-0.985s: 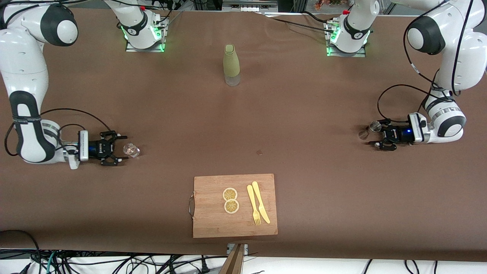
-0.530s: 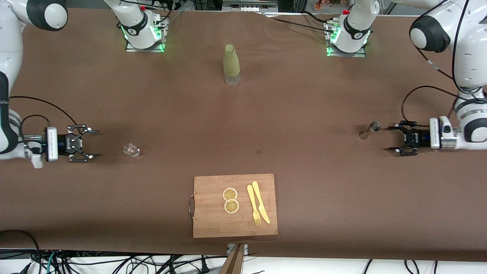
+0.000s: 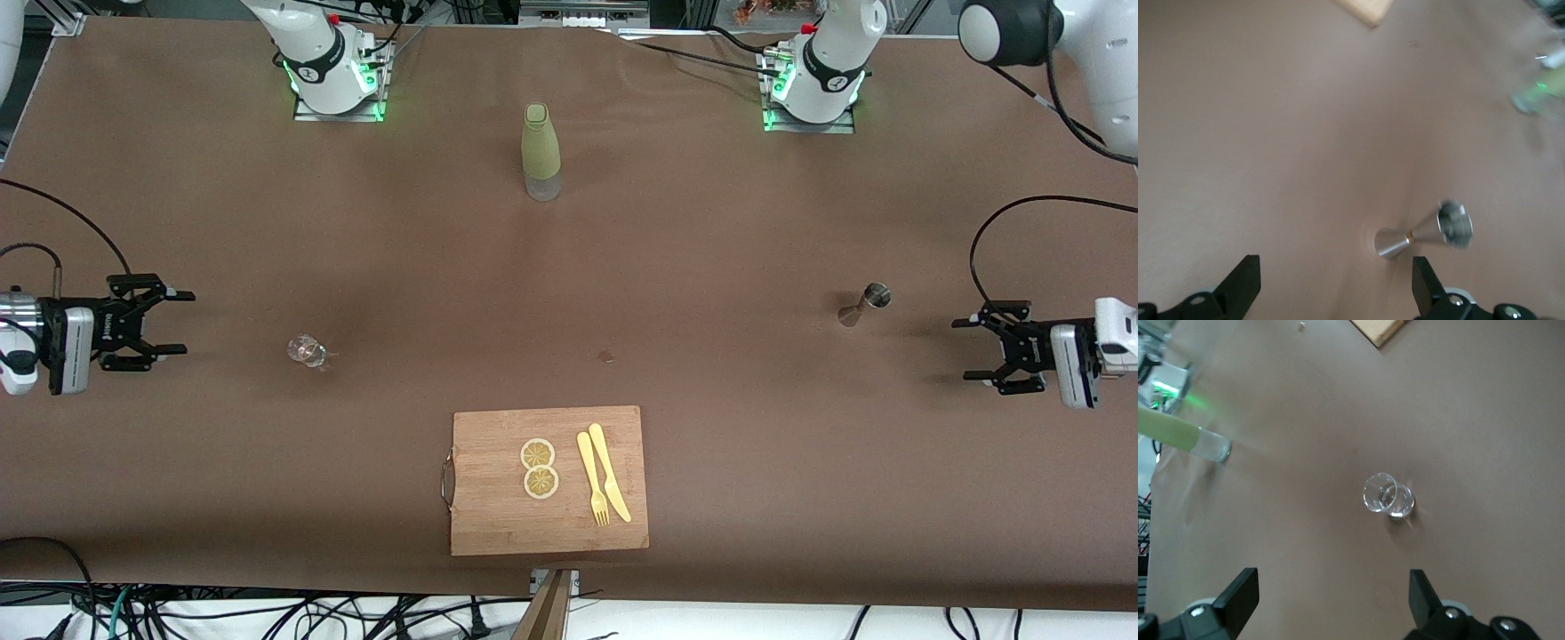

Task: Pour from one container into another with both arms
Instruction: 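Open both grippers and withdraw them from the beaker and jigger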

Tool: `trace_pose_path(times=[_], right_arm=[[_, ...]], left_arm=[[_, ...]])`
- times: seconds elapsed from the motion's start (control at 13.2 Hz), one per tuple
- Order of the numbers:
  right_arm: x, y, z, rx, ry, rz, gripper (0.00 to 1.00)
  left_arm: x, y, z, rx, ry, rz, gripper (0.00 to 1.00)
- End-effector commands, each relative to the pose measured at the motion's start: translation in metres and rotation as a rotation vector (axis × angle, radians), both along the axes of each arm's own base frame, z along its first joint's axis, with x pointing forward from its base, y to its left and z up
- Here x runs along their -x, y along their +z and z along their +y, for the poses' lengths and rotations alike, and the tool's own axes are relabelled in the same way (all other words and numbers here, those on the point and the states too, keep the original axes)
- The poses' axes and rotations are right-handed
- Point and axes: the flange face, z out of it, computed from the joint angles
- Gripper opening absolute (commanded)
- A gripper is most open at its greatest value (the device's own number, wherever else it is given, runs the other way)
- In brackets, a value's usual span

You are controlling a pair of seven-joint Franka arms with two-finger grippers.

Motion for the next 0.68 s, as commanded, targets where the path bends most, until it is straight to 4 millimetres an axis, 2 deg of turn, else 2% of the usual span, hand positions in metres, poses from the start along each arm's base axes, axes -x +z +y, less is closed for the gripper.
trace_pose_path(times=[0.0, 0.08, 0.15, 0.3, 0.38, 0.61], right_arm=[[0.010, 0.063, 0.033, 0.182, -0.073, 0.075, 1.00], [0.012, 0.073, 0.037, 0.224, -0.086, 0.086, 1.00], [0.016, 0.091, 0.042, 0.265, -0.113, 0.086, 1.00], [0.030, 0.130, 0.069, 0.457, -0.209, 0.120, 1.00], [0.040, 0.146, 0.080, 0.520, -0.276, 0.137, 1.00], [0.073, 0.173, 0.103, 0.729, -0.463, 0.182, 1.00]], left_arm=[[-0.010, 0.079, -0.056, -0.181, 0.184, 0.144, 1.00], [-0.013, 0.108, -0.084, -0.262, 0.243, 0.180, 1.00], [-0.014, 0.136, -0.112, -0.343, 0.312, 0.209, 1.00], [-0.008, 0.194, -0.156, -0.494, 0.433, 0.212, 1.00], [-0.001, 0.216, -0.168, -0.559, 0.462, 0.196, 1.00], [0.020, 0.281, -0.165, -0.648, 0.494, 0.085, 1.00]])
